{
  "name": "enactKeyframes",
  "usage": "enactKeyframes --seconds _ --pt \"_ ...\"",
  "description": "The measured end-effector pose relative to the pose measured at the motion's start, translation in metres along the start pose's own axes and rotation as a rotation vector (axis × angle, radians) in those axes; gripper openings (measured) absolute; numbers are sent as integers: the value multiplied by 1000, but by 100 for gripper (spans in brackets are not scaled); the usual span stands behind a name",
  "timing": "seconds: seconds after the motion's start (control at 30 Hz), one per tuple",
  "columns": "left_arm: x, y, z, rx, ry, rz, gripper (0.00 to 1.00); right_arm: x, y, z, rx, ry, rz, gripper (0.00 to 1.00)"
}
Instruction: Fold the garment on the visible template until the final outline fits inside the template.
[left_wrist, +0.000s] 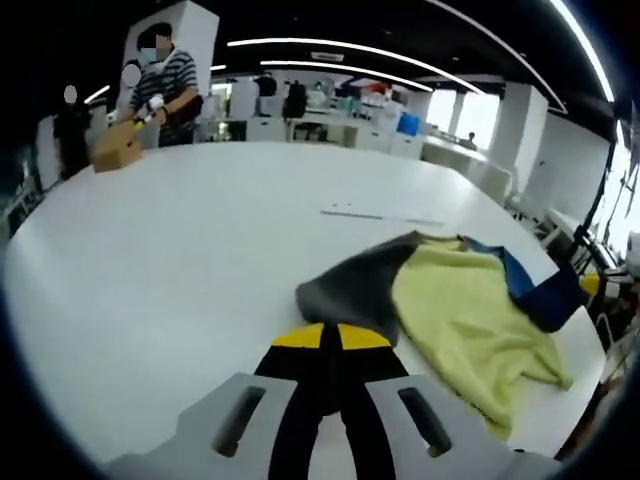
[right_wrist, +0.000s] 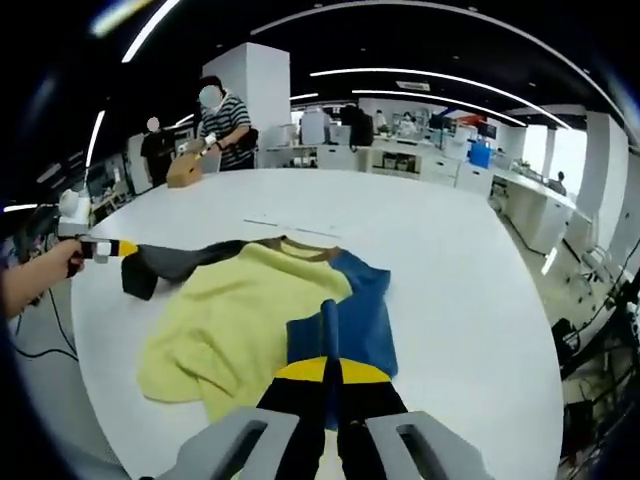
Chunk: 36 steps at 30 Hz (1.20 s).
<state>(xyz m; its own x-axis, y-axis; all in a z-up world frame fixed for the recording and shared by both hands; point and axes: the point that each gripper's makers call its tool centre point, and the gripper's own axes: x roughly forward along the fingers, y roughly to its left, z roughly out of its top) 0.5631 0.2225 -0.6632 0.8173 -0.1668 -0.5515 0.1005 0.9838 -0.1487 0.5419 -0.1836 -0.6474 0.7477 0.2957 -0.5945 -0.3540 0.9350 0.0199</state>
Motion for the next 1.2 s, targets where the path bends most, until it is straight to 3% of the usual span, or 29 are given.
enactKeyframes --seconds 0.2,0.5,0.87,1.2 --pt "6 -42 -21 14 39 -57 0 -11 -40 -4 45 7 -98 0" --pt "17 -84 -46 15 78 -124 0 -21 -85 -18 109 19 -197 0" --pt "26 -106 -61 61 91 -179 0 -28 -134 -38 169 33 -311 0" --pt "36 -114 -77 76 128 -195 1 -28 -168 -64 339 20 -374 0"
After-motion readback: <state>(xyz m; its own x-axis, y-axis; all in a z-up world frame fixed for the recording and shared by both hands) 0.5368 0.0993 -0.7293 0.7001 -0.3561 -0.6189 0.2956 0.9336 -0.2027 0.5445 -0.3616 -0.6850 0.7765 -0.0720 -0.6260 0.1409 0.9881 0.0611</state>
